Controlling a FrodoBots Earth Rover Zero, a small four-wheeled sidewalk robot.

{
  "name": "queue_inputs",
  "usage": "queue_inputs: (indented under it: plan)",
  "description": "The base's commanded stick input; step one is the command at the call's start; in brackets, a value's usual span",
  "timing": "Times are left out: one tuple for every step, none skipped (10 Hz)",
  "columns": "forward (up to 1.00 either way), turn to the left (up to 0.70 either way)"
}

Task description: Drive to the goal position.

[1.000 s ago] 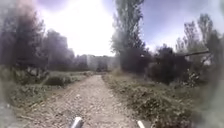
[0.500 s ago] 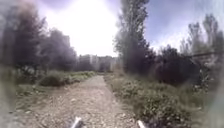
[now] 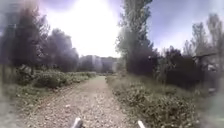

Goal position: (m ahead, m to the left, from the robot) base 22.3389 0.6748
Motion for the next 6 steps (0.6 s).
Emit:
queue_inputs:
  plan:
    - [0.7,0.0]
    - [0.7,0.22]
    - [0.7,0.35]
    - [0.7,0.3]
    - [0.7,0.08]
    - [0.7,0.0]
